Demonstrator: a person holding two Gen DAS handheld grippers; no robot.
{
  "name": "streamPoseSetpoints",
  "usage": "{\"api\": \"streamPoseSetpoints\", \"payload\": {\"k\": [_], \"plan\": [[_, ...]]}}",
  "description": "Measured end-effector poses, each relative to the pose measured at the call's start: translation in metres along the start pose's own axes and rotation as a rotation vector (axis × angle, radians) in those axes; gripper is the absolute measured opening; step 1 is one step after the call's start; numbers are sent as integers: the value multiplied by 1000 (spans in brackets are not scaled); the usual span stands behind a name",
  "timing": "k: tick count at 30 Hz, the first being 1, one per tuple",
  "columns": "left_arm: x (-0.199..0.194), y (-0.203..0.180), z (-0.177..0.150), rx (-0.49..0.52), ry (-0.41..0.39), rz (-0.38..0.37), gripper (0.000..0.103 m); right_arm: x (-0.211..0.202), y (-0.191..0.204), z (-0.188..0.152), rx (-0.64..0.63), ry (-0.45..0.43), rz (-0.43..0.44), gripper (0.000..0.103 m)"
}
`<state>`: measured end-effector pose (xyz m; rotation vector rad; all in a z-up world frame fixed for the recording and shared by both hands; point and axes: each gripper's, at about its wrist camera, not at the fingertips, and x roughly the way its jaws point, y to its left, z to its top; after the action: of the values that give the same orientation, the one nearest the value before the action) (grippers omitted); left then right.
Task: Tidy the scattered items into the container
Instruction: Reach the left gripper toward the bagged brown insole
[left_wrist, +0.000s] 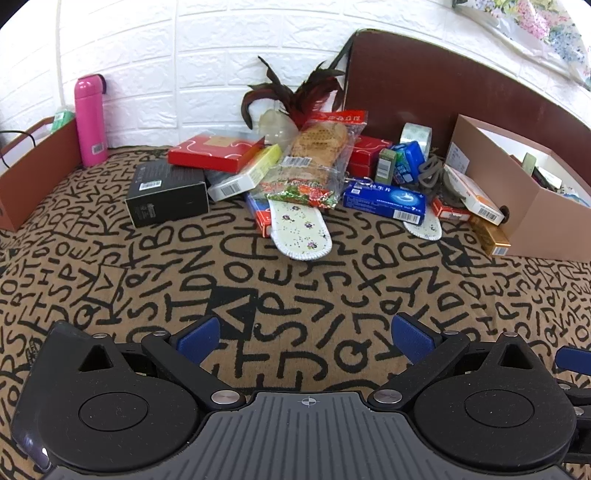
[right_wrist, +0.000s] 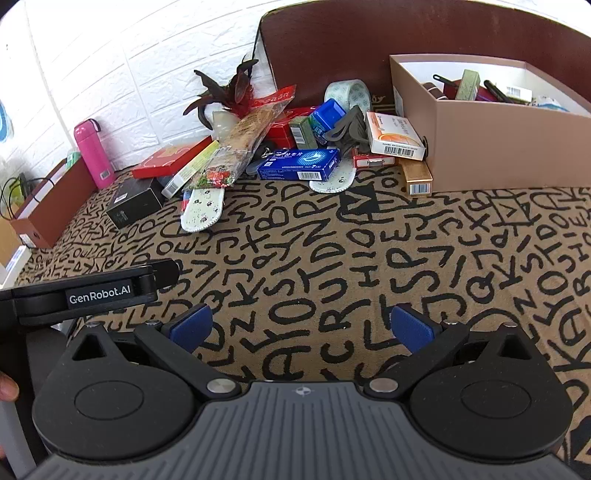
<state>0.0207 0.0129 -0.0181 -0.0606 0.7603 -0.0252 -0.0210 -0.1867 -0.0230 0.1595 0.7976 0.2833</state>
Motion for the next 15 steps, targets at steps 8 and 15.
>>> {"api": "streamPoseSetpoints", "payload": {"k": [8, 15], "plan": [[11, 2, 10, 10, 6, -11, 103, 11, 2, 6, 17, 6, 8, 102], [25, 7, 20, 6, 19, -20, 103, 23, 10, 10, -42, 12, 38, 102]]}}
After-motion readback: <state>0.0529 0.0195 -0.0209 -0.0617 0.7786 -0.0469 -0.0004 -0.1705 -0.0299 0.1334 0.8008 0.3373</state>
